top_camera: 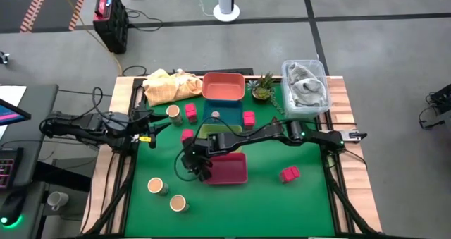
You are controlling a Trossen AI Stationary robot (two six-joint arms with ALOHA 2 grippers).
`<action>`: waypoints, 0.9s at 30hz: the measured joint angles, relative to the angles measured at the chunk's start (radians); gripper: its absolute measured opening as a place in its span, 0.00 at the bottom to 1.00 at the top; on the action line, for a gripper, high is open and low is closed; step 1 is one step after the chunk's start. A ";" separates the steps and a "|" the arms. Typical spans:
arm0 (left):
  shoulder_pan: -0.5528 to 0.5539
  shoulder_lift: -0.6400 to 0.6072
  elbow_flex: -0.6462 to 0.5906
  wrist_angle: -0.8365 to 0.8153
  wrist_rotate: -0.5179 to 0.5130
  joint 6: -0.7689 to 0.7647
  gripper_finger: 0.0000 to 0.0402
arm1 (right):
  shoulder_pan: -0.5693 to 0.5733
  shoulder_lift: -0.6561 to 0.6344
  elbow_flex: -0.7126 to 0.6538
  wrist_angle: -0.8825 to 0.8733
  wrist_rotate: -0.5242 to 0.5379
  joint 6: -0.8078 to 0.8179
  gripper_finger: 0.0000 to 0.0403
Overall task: Sort spices by type
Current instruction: Put the brown seasoning bottle into the blue bin
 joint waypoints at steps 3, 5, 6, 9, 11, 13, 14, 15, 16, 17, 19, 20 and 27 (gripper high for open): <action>0.000 0.000 0.000 -0.001 -0.002 0.000 0.34 | -0.005 0.002 0.000 -0.007 0.019 -0.002 0.66; 0.000 0.000 0.000 -0.002 -0.003 0.000 0.34 | -0.005 0.002 0.000 -0.002 0.021 -0.008 0.66; 0.000 0.000 0.000 -0.001 -0.003 0.000 0.34 | -0.005 0.002 0.000 -0.002 0.022 -0.011 0.66; 0.000 0.000 0.000 -0.002 -0.003 0.001 0.34 | -0.005 0.002 0.000 -0.002 0.022 -0.019 0.66; 0.000 0.000 0.000 -0.003 -0.003 0.002 0.34 | -0.005 0.002 0.000 -0.010 0.022 -0.018 0.66; 0.000 0.000 0.000 -0.003 -0.003 0.002 0.34 | -0.007 0.002 0.000 -0.031 0.036 -0.008 0.66; 0.000 0.000 0.000 -0.004 -0.003 0.002 0.34 | -0.009 0.002 0.000 -0.039 0.042 0.000 0.66; 0.000 0.000 0.000 -0.004 -0.003 0.002 0.34 | -0.011 0.002 0.000 -0.048 0.050 0.001 0.66; 0.000 0.000 0.000 -0.004 -0.003 0.003 0.34 | -0.012 0.001 0.000 -0.055 0.059 0.001 0.66; 0.000 0.000 0.000 -0.004 -0.003 0.003 0.34 | -0.012 0.001 0.000 -0.060 0.067 0.001 0.66; 0.000 0.000 0.000 -0.004 -0.003 0.003 0.34 | -0.014 0.001 0.000 -0.064 0.073 0.000 0.66; 0.000 0.000 0.000 -0.005 -0.003 0.003 0.34 | -0.016 0.001 0.000 -0.065 0.073 -0.002 0.66; 0.000 0.000 0.000 -0.011 -0.003 0.001 0.34 | -0.024 0.001 0.022 -0.131 0.073 -0.003 0.66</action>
